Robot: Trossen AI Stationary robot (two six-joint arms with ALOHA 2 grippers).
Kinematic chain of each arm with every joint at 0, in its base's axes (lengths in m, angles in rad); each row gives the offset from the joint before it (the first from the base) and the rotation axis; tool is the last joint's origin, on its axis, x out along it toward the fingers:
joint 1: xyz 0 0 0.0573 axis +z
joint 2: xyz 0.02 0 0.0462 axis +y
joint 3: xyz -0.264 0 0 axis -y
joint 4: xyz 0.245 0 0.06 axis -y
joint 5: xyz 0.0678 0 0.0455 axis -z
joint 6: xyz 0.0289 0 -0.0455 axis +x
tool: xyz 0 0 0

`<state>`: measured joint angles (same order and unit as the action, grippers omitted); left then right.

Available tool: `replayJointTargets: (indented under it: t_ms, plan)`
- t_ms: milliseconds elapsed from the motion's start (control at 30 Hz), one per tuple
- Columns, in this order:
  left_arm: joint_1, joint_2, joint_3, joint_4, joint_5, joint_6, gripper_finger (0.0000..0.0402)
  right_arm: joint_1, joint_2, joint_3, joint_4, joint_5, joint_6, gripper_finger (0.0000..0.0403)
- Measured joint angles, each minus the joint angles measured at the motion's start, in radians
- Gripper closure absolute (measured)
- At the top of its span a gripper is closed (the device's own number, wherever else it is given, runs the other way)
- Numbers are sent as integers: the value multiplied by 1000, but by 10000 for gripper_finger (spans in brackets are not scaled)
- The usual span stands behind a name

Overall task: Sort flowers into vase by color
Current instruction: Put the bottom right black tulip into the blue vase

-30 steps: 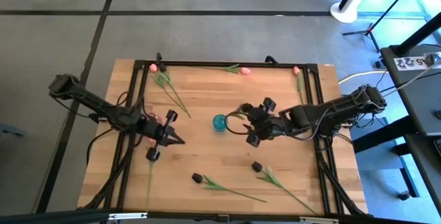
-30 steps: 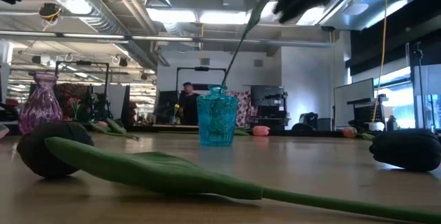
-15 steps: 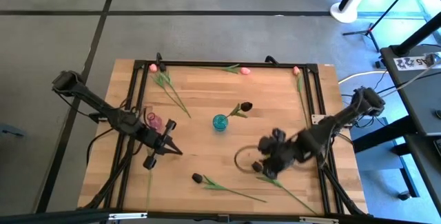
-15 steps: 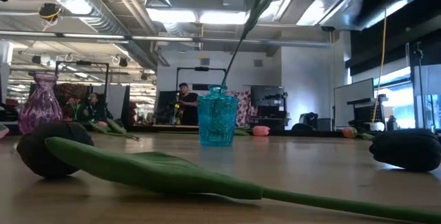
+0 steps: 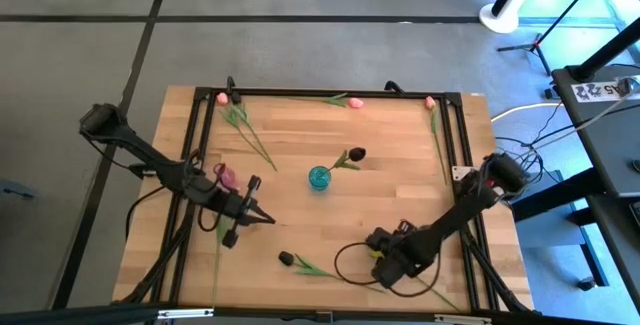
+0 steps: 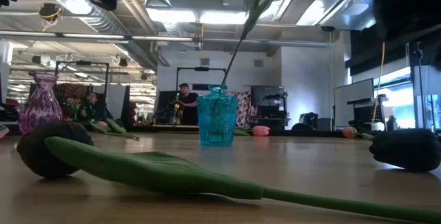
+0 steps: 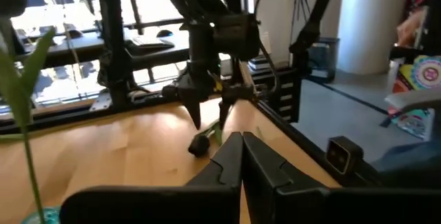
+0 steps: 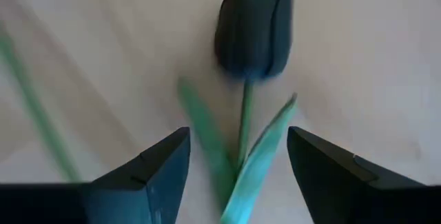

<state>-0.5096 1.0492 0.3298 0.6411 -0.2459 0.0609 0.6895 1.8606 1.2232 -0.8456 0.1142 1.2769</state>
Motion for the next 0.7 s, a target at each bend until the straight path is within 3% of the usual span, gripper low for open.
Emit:
replayJointTargets:
  t_ms: [167, 433, 533, 700]
  plan:
    - [13, 0, 0, -9, -6, -51, 401, -37, 45, 0, 9, 42, -55, 231]
    - [8, 0, 0, -28, -5, -90, 401, -86, 49, 0, 12, 50, -131, 385]
    - [1, 0, 0, -6, -5, -81, 401, -111, 30, 33, -7, 61, -184, 382]
    - [-17, 0, 0, 107, -3, -31, 393, -141, -29, 203, -11, 326, -367, 391]
